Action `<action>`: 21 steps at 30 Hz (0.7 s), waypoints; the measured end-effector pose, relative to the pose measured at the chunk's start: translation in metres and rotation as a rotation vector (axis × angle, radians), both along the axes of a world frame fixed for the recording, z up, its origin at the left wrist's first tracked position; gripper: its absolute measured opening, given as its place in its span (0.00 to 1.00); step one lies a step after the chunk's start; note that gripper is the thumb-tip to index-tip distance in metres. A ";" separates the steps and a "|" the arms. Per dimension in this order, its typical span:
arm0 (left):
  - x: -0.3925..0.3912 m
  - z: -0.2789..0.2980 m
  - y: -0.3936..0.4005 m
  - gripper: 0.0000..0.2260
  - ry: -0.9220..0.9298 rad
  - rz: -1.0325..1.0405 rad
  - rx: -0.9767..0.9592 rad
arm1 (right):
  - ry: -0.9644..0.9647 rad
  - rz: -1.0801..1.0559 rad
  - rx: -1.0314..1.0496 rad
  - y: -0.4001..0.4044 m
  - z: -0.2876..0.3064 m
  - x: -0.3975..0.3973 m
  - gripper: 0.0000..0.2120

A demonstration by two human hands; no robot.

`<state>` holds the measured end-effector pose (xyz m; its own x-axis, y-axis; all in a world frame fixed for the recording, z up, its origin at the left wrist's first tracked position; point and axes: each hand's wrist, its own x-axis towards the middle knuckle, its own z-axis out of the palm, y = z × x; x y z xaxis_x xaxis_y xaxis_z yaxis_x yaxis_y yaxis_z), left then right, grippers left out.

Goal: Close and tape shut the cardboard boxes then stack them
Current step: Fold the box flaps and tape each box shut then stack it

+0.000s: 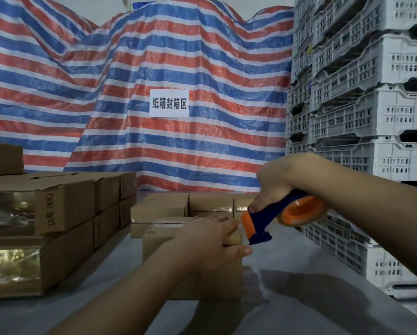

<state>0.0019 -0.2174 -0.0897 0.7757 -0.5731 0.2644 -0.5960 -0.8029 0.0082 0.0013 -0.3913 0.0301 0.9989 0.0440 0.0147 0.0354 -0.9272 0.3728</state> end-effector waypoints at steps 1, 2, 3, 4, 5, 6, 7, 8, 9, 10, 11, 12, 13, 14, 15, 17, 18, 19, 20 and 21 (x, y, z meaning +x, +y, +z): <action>0.001 0.000 0.000 0.33 0.000 0.002 -0.001 | -0.019 -0.004 -0.107 0.009 -0.003 -0.001 0.24; 0.001 0.000 0.001 0.33 -0.003 0.003 0.000 | -0.042 -0.006 -0.261 0.016 -0.009 -0.002 0.22; 0.002 -0.001 0.001 0.33 -0.005 0.006 0.002 | -0.057 0.001 -0.418 0.019 -0.018 -0.001 0.21; 0.002 -0.002 0.002 0.33 -0.003 0.010 0.004 | -0.065 0.005 -0.530 0.017 -0.030 0.001 0.20; 0.003 -0.003 0.001 0.33 0.000 0.012 0.004 | -0.082 0.008 -0.570 0.011 -0.041 0.003 0.19; 0.004 -0.003 0.001 0.33 -0.001 0.013 0.000 | -0.122 0.008 -0.529 0.002 -0.051 0.002 0.19; 0.004 -0.004 0.001 0.33 -0.010 0.010 -0.004 | -0.192 0.011 -0.471 -0.009 -0.060 0.001 0.20; 0.004 -0.004 0.001 0.32 -0.023 0.003 -0.005 | -0.270 0.028 -0.404 -0.020 -0.068 0.000 0.21; 0.004 -0.004 0.001 0.32 -0.035 -0.006 -0.002 | -0.342 0.035 -0.339 -0.030 -0.078 -0.002 0.23; 0.004 -0.004 0.002 0.32 -0.043 -0.014 0.000 | -0.402 0.025 -0.273 -0.039 -0.089 -0.004 0.25; 0.005 -0.005 0.002 0.32 -0.045 -0.018 -0.002 | -0.443 0.002 -0.205 -0.046 -0.102 -0.006 0.26; 0.005 -0.005 0.003 0.32 -0.045 -0.020 -0.008 | -0.463 -0.022 -0.138 -0.051 -0.117 -0.007 0.27; 0.005 -0.006 0.003 0.32 -0.047 -0.023 -0.013 | -0.475 -0.043 -0.086 -0.055 -0.132 -0.009 0.27; 0.005 -0.006 0.003 0.31 -0.056 -0.025 -0.012 | -0.481 -0.061 -0.042 -0.056 -0.144 -0.012 0.27; 0.004 -0.007 0.003 0.31 -0.068 -0.026 -0.004 | -0.485 -0.073 -0.014 -0.058 -0.155 -0.014 0.28; 0.004 -0.007 0.003 0.31 -0.077 -0.024 0.011 | -0.497 -0.105 0.026 -0.058 -0.173 -0.019 0.28; 0.004 -0.007 0.004 0.31 -0.081 -0.025 0.014 | -0.498 -0.117 0.051 -0.058 -0.179 -0.020 0.28; 0.004 -0.007 0.004 0.31 -0.087 -0.027 0.015 | -0.490 -0.137 0.073 -0.057 -0.183 -0.021 0.29; 0.003 -0.007 0.004 0.30 -0.092 -0.030 0.015 | -0.473 -0.155 0.087 -0.056 -0.183 -0.024 0.28; 0.004 -0.007 0.003 0.30 -0.093 -0.033 0.016 | -0.447 -0.158 0.077 -0.054 -0.180 -0.028 0.28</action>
<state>0.0055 -0.2142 -0.0965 0.7285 -0.6029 0.3252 -0.6200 -0.7822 -0.0613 -0.0263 -0.4458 -0.1499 0.8882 -0.1264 0.4418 -0.2568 -0.9338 0.2492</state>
